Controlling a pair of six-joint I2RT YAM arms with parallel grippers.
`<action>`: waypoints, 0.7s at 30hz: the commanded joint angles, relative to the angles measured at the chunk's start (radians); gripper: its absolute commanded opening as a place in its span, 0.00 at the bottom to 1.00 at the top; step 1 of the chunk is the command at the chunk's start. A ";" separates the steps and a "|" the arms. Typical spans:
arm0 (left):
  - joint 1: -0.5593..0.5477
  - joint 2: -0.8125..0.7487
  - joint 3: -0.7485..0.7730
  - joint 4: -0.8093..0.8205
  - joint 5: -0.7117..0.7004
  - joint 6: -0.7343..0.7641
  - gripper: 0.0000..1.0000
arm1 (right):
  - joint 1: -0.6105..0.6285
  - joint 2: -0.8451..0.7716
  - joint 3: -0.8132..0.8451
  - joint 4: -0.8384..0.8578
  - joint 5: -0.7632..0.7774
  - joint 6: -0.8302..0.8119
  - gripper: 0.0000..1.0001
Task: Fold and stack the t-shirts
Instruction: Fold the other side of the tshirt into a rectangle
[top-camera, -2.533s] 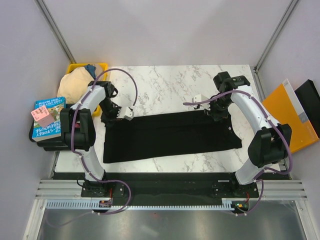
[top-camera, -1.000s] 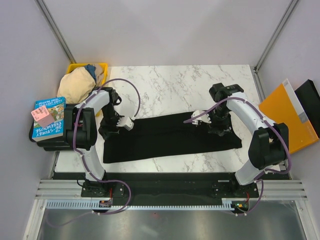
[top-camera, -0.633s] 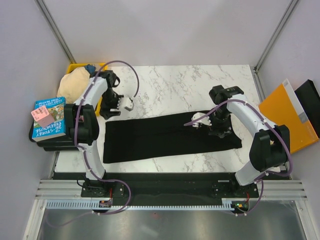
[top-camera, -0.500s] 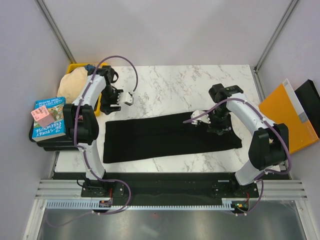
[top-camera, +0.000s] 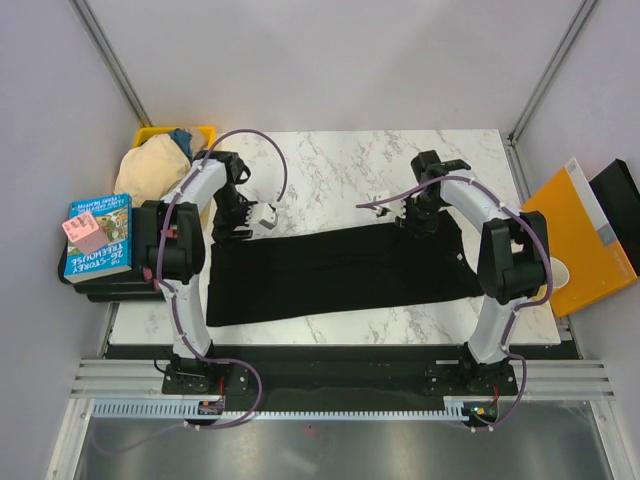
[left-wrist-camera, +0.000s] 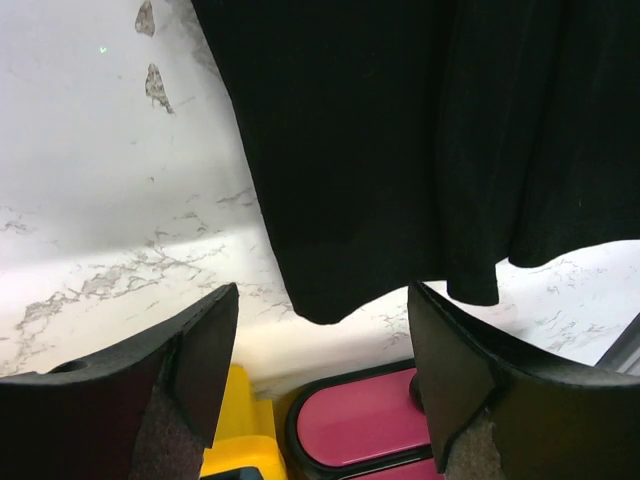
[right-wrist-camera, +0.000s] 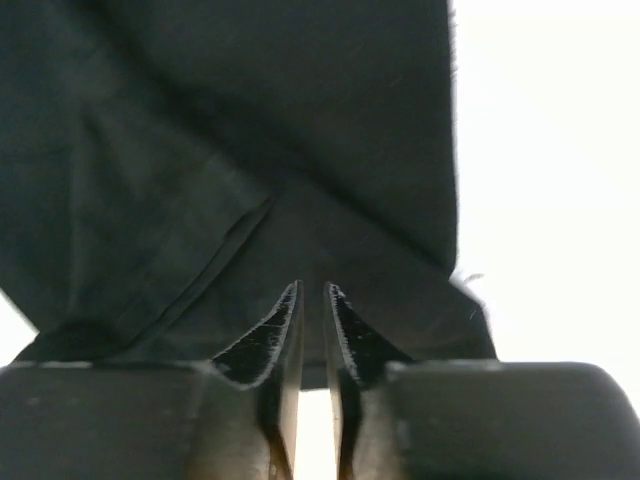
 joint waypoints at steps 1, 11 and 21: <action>-0.005 0.016 0.009 -0.013 0.039 -0.027 0.75 | 0.007 0.053 0.073 0.071 -0.061 0.049 0.19; -0.004 0.030 0.006 -0.013 0.025 -0.033 0.74 | 0.052 0.058 0.058 -0.006 -0.081 -0.009 0.23; -0.005 0.033 -0.004 -0.011 0.039 -0.039 0.73 | 0.075 0.038 0.050 -0.079 -0.076 -0.030 0.41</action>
